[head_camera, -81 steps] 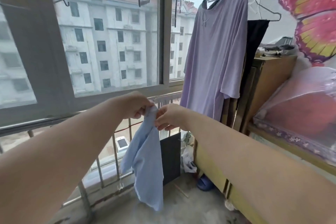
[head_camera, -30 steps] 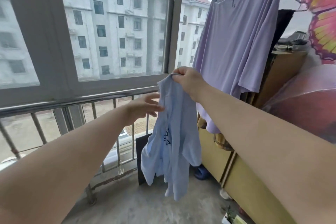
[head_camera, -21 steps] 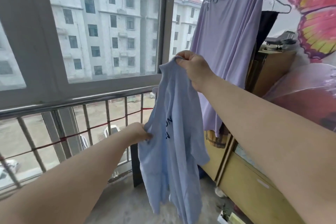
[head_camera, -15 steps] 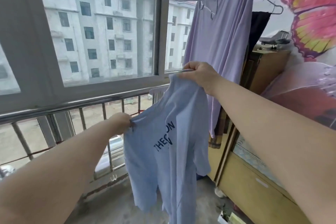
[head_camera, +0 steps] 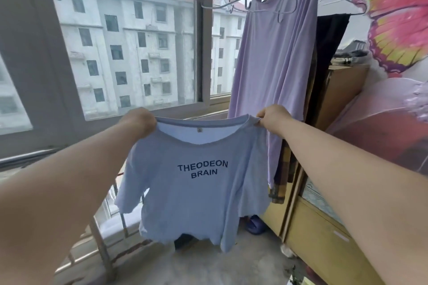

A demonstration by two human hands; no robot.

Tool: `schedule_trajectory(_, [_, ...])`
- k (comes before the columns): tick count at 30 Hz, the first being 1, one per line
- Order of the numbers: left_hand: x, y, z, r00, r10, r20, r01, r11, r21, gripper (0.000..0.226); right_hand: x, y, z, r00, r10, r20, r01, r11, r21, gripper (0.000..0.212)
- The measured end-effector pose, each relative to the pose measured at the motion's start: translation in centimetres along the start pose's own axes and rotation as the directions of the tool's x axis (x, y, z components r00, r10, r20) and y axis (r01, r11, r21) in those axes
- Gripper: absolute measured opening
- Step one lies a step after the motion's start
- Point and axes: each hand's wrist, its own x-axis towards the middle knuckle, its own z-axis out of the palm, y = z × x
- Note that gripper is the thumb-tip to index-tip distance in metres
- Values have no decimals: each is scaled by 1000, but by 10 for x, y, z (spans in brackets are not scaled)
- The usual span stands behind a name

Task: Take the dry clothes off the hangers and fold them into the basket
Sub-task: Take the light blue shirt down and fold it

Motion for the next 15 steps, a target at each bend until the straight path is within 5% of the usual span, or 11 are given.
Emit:
schedule_trajectory(3, [0, 3, -2, 997, 8, 76, -7, 1000, -12, 28, 2, -4, 8, 991, 114, 71, -130, 943, 306, 33])
schedule_trajectory(4, [3, 0, -2, 989, 65, 135, -83, 988, 133, 29, 3, -5, 10, 989, 122, 81, -143, 929, 340, 36])
schedule_trajectory(5, [1, -6, 1, 970, 184, 158, -233, 889, 394, 28, 6, -4, 11, 991, 107, 75, -126, 936, 329, 37])
schedule_trajectory(8, [-14, -5, -15, 985, 93, 145, -92, 996, -16, 34, 6, -5, 10, 998, 69, 9, -70, 980, 185, 29])
schedule_trajectory(11, [-16, -12, -19, 926, 163, 340, -251, 940, 233, 41, 7, -3, 10, 998, 54, -39, -51, 996, 77, 22])
schedule_trajectory(15, [-11, -15, -14, 941, 152, 303, -208, 965, 161, 33, 10, -4, 16, 997, 72, -26, -73, 997, -24, 21])
